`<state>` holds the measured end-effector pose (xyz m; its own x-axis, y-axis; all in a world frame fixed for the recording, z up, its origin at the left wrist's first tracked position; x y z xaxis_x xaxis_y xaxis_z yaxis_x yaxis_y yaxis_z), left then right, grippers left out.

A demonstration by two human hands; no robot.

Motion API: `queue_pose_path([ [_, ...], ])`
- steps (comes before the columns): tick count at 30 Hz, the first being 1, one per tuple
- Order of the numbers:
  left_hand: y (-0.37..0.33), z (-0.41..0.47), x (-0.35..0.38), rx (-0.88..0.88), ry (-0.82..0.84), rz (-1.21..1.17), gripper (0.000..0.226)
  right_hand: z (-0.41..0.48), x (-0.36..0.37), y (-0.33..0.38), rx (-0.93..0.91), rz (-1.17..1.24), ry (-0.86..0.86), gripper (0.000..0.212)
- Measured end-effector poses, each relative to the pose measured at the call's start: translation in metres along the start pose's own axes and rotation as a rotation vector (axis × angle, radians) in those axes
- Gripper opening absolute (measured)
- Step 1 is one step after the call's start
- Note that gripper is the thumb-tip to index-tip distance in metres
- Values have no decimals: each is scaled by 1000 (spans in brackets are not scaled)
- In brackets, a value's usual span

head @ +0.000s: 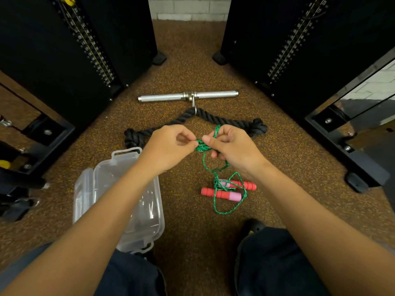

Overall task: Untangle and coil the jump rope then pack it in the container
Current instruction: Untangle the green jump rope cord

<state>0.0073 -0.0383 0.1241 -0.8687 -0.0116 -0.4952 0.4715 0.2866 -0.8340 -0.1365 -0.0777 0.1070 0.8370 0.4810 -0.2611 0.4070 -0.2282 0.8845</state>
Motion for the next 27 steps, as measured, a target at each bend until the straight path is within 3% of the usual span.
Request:
queue_pose_path([
  [3,1,-1,1,-117,43,-268,13,1,1,1,-4,18,12,13],
  [6,0,-1,5,-142,20,-381,21,0,-2,7,-66,-43,-57,20],
  [11,4,0,4,-183,-73,-476,22,-15,2,25,-512,-550,-200,22],
  [15,7,2,2,-221,-62,-543,22,-11,1,21,-585,-779,-175,30],
  [18,5,2,5,-210,-48,-522,30,-8,0,22,-565,-713,-145,24],
  [24,6,6,-3,-142,-96,-306,24,-3,-10,26,-380,-478,-92,4],
  [27,6,6,-3,-147,-63,-269,27,-2,-6,21,-209,-185,39,15],
])
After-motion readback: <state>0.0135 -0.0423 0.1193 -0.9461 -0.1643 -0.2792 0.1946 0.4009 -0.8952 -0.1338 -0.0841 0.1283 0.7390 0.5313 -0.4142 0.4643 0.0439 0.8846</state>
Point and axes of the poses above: each hand's wrist, its own z-axis towards the middle knuckle, its own x-axis out of the palm, y = z × x, the point moved 4 cm from there along z, towards the middle knuckle, and after that the axes turned 7 degrees about -z, right-handed, at the moved point
